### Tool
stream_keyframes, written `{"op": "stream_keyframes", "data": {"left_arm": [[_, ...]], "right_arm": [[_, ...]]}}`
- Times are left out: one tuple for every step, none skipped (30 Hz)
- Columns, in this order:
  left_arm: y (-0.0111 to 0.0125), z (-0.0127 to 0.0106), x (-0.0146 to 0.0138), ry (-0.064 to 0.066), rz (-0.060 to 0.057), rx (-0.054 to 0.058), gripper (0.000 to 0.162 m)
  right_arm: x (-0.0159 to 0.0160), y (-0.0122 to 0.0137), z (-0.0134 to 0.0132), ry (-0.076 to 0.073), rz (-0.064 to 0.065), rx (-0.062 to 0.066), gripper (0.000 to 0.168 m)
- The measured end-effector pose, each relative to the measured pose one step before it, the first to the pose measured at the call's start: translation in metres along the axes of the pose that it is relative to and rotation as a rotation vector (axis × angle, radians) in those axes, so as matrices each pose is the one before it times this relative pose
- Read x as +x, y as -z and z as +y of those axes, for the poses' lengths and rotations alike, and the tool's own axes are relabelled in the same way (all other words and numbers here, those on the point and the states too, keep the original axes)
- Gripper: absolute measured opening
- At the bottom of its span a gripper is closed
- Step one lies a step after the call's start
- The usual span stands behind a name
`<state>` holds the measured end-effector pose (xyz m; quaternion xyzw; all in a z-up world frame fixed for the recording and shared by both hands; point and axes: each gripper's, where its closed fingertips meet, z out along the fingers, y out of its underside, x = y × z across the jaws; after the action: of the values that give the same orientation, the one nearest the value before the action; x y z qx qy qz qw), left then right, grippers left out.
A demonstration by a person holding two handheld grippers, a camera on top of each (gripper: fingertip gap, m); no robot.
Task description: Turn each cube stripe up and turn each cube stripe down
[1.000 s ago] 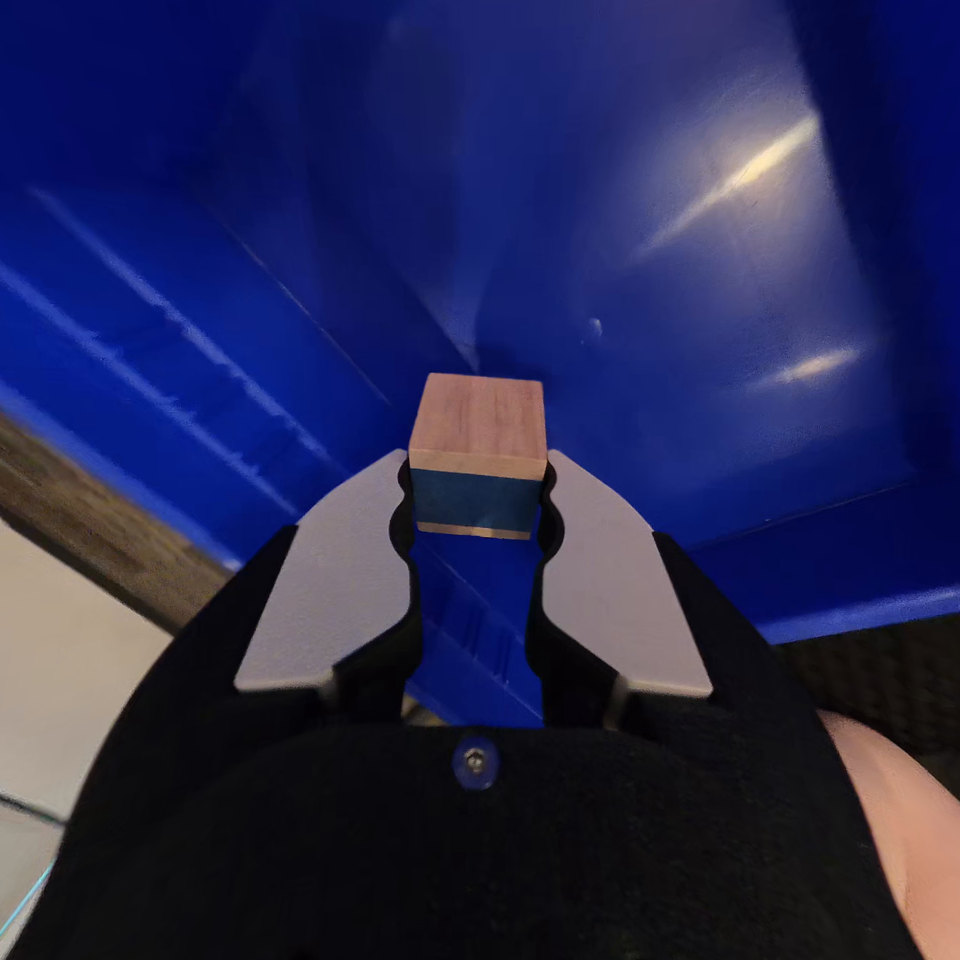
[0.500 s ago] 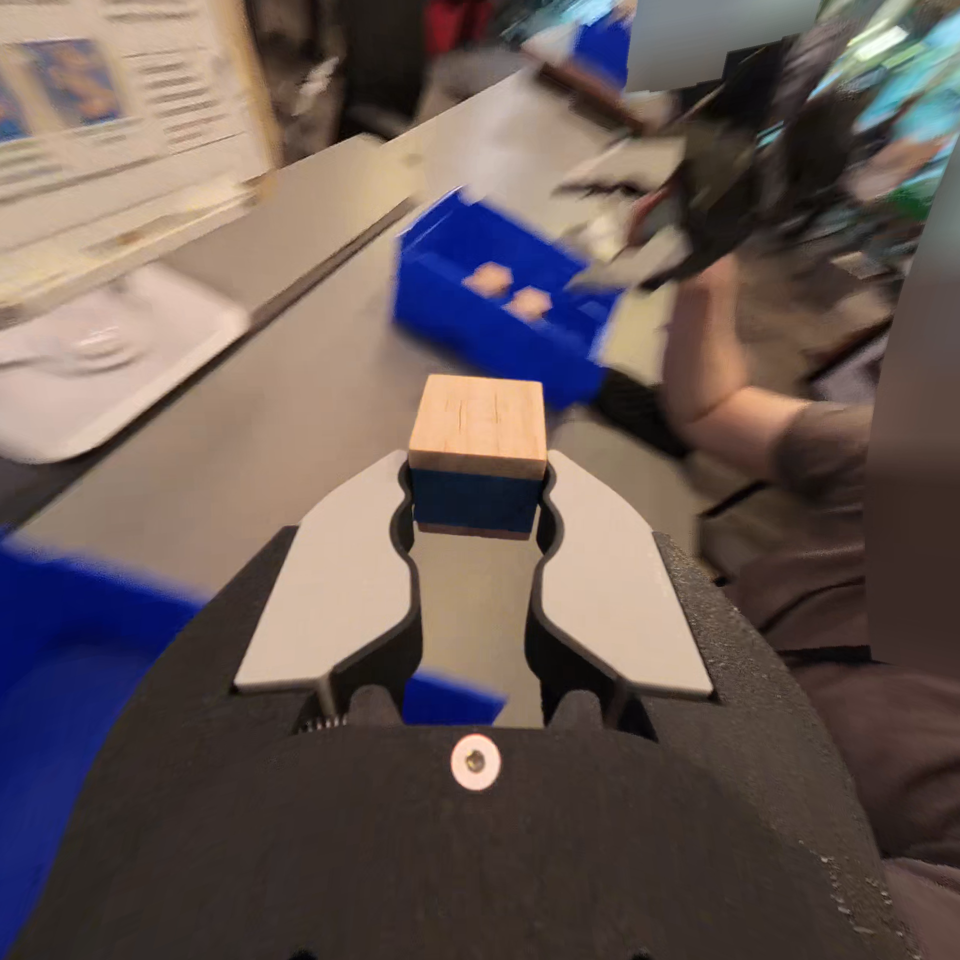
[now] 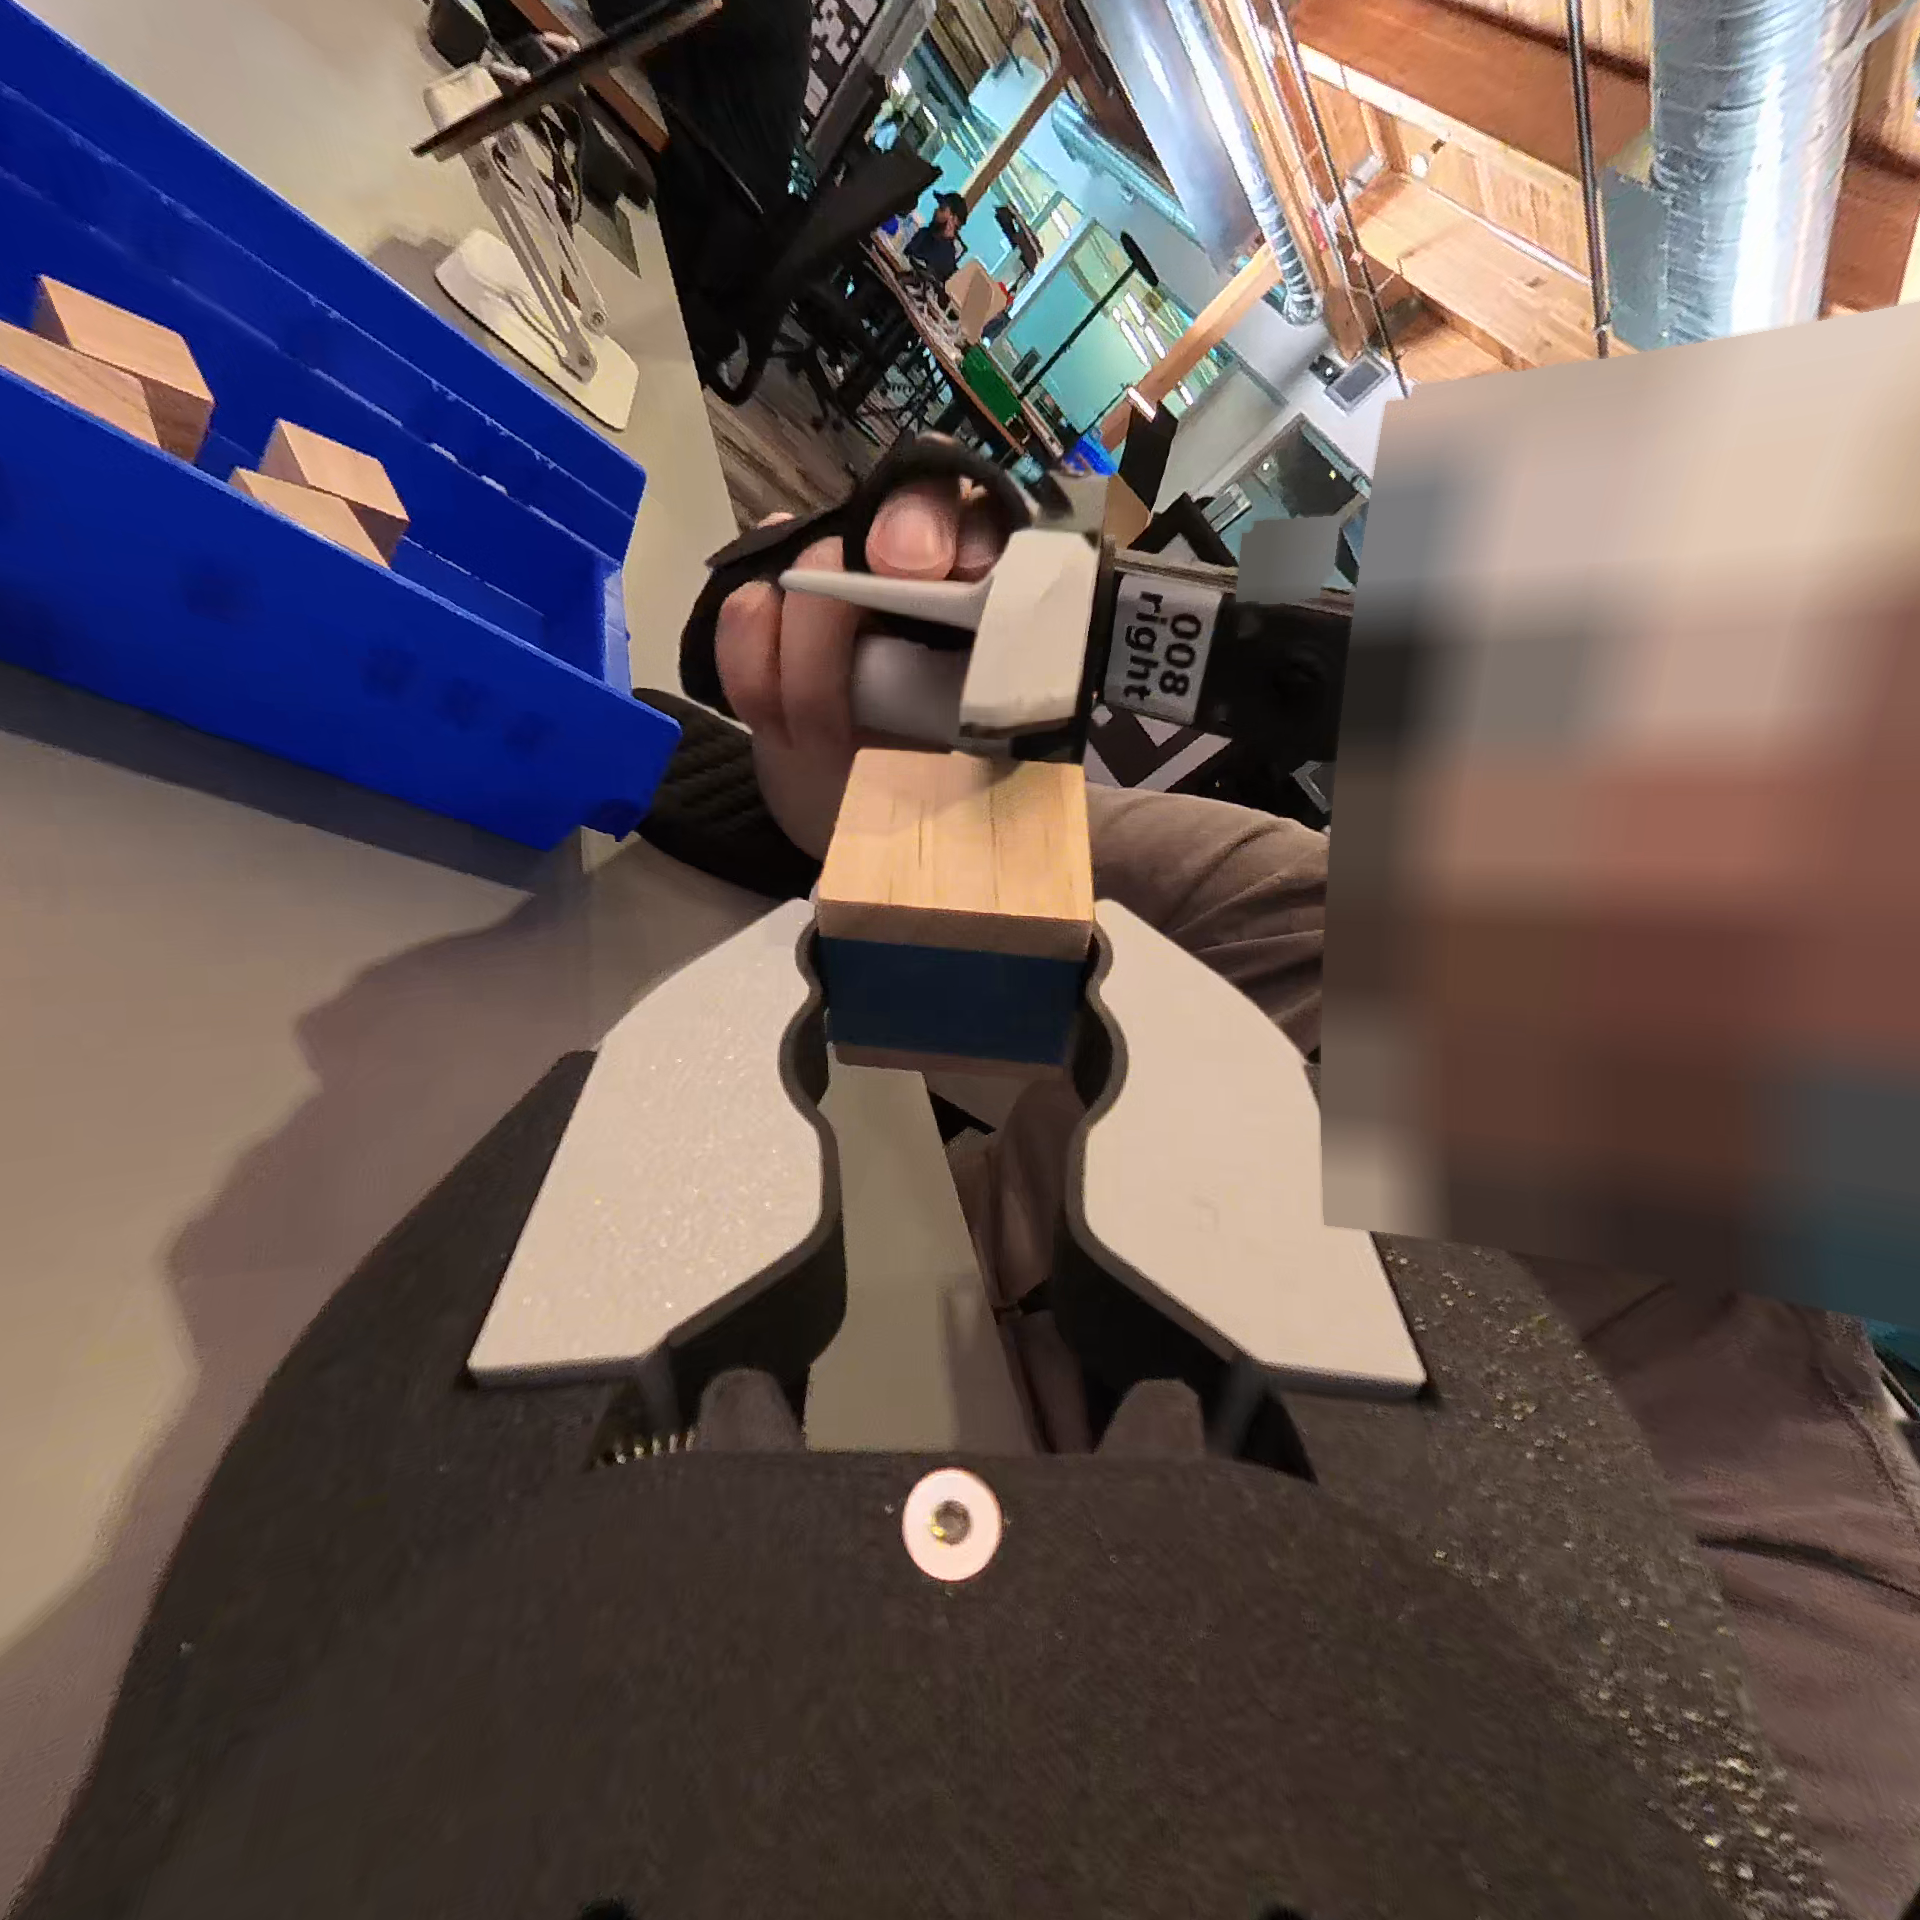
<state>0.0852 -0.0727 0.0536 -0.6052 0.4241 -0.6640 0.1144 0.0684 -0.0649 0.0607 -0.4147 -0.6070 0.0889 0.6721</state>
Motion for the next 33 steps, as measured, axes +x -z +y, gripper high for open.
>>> {"op": "stream_keyframes", "data": {"left_arm": [[-0.00348, 0.00264, -0.00156, -0.0022, -0.0028, -0.0167, 0.045], [-0.00291, 0.00221, 0.00047, -0.002, 0.0101, -0.0137, 0.044], [-0.00224, 0.00129, 0.00152, -0.002, 0.0153, -0.0081, 0.044], [-0.00169, 0.00133, 0.00115, -0.0022, 0.012, -0.0093, 0.044], [-0.00109, 0.00095, 0.00082, -0.0071, 0.0067, -0.0066, 0.044], [-0.0001, 0.00003, 0.00103, -0.0101, 0.0051, -0.002, 0.045], [0.00036, -0.00054, 0.00172, -0.0083, 0.008, 0.0012, 0.045], [-0.00008, 0.00063, 0.00116, -0.008, 0.0014, -0.0057, 0.045], [-0.00009, 0.002, 0.00015, -0.0079, -0.0057, -0.0146, 0.044], [-0.00021, 0.00152, 0.00046, -0.0105, -0.0047, -0.0104, 0.044], [-0.00018, 0.00012, 0.00165, -0.0078, 0.0048, -0.0007, 0.048], [-0.00001, 0.00028, 0.00201, -0.0024, 0.008, -0.004, 0.054], [0.00009, 0.00323, 0.00163, -0.0035, 0.0051, -0.0226, 0.056], [0.00045, 0.0037, 0.00046, -0.0081, -0.0057, -0.0245, 0.06], [0.00161, 0.00303, -0.00158, -0.0108, -0.0245, -0.0198, 0.062], [0.00299, 0.00173, -0.00265, -0.0125, -0.0379, -0.0141, 0.061], [0.00415, -0.00023, -0.00116, -0.0127, -0.0323, -0.0001, 0.06], [0.00499, -0.00263, 0.00195, -0.0149, -0.0165, 0.0132, 0.057], [0.0055, -0.00454, 0.00357, -0.0194, -0.0102, 0.0235, 0.055], [0.00554, -0.00489, 0.0037, -0.0241, -0.0144, 0.022, 0.053], [0.00552, -0.00442, 0.00325, -0.0307, -0.0199, 0.0177, 0.053], [0.00521, -0.00408, 0.00267, -0.0353, -0.024, 0.0151, 0.051], [0.0046, -0.00384, 0.00231, -0.0353, -0.0247, 0.0149, 0.051], [0.00442, -0.00431, 0.00226, -0.0361, -0.0218, 0.0175, 0.051], [0.00411, -0.00565, 0.0031, -0.0369, -0.0133, 0.028, 0.051], [0.0038, -0.00624, 0.00325, -0.032, -0.0072, 0.0334, 0.051], [0.00329, -0.00722, 0.00337, -0.03, -0.0006, 0.0405, 0.053], [0.00274, -0.00805, 0.00301, -0.0294, 0.0028, 0.0531, 0.058], [0.00252, -0.00659, 0.00192, -0.0272, 0.0017, 0.0559, 0.062], [0.00255, -0.00418, -0.00011, -0.03, -0.0062, 0.0512, 0.064], [0.00292, -0.00215, -0.00281, -0.0271, -0.0223, 0.0461, 0.062], [0.00271, -0.00258, -0.00411, -0.0234, -0.0295, 0.0506, 0.057], [0.00229, -0.00279, -0.00366, -0.0174, -0.0223, 0.0369, 0.053]], "right_arm": [[-0.0017, -0.00043, 0.00063, 0.0092, -0.0069, -0.0017, 0.062], [-0.002, -0.00091, 0.00195, 0.0063, -0.0104, -0.0112, 0.059], [-0.0005, -0.00093, 0.00229, 0.0031, 0.0001, -0.0123, 0.057], [0.00088, -0.00076, 0.00216, 0.0028, 0.0097, -0.0135, 0.054], [-0.00207, 0.00003, 0.00002, 0.008, -0.0091, -0.0041, 0.052], [-0.00183, 0.00064, -0.0019, 0.0121, -0.0059, 0.0058, 0.046], [0.00001, 0.00046, -0.00213, 0.0115, 0.0087, 0.0069, 0.045], [-0.00081, -0.00003, -0.00076, 0.0033, -0.0017, -0.0024, 0.045], [-0.00207, -0.00014, 0.00023, -0.0012, -0.0147, -0.0072, 0.045], [-0.00064, 0.00017, -0.00062, -0.0049, -0.0072, -0.0001, 0.045], [0.00056, 0.00072, -0.00153, -0.0094, -0.0014, 0.0089, 0.045], [-0.00081, 0.00121, -0.00155, -0.0185, -0.0213, 0.0056, 0.045], [-0.00032, 0.00225, -0.00036, -0.0193, -0.0306, -0.0071, 0.045], [0.00368, 0.00464, 0.00135, -0.0075, -0.0147, -0.0195, 0.045], [0.00724, 0.00734, 0.00647, -0.0052, -0.0112, -0.0527, 0.045], [0.01281, 0.01114, 0.01265, -0.0164, 0.0053, -0.0787, 0.045], [0.01298, 0.01424, 0.0195, -0.0472, -0.0136, -0.0976, 0.045], [0.00826, 0.01595, 0.0243, -0.0915, -0.0531, -0.1, 0.045], [0.00589, 0.01554, 0.02576, -0.1114, -0.0573, -0.0824, 0.045], [0.00264, 0.01293, 0.02895, -0.1007, -0.0609, -0.0895, 0.045], [0.00335, 0.00842, 0.03113, -0.0548, -0.0343, -0.0977, 0.045], [0.00642, 0.00294, 0.0303, -0.0123, 0.0034, -0.0926, 0.046], [0.00334, -0.00257, 0.02699, -0.0022, -0.0109, -0.0856, 0.046], [-0.00315, -0.00711, 0.02079, -0.0193, -0.056, -0.0668, 0.046], [-0.0037, -0.00971, 0.01394, -0.0235, -0.0644, -0.0495, 0.047], [-0.00019, -0.0115, 0.00894, -0.0145, -0.0471, -0.0388, 0.047], [0.00413, -0.01239, 0.00637, -0.0046, -0.0231, -0.04, 0.047], [0.0049, -0.01235, 0.00351, 0.005, -0.0163, -0.0308, 0.047], [0.00388, -0.01156, 0.00122, 0.0089, -0.0186, -0.0136, 0.047], [0.00352, -0.00962, 0.00038, 0.0029, -0.0158, -0.007, 0.047], [0.00354, -0.00691, 0.0002, -0.0003, -0.0087, -0.0032, 0.047], [0.00236, -0.00509, -0.00157, -0.0007, -0.0066, 0.0099, 0.047], [-0.00049, -0.00455, -0.00199, 0.0008, -0.0178, 0.009, 0.047]]}}
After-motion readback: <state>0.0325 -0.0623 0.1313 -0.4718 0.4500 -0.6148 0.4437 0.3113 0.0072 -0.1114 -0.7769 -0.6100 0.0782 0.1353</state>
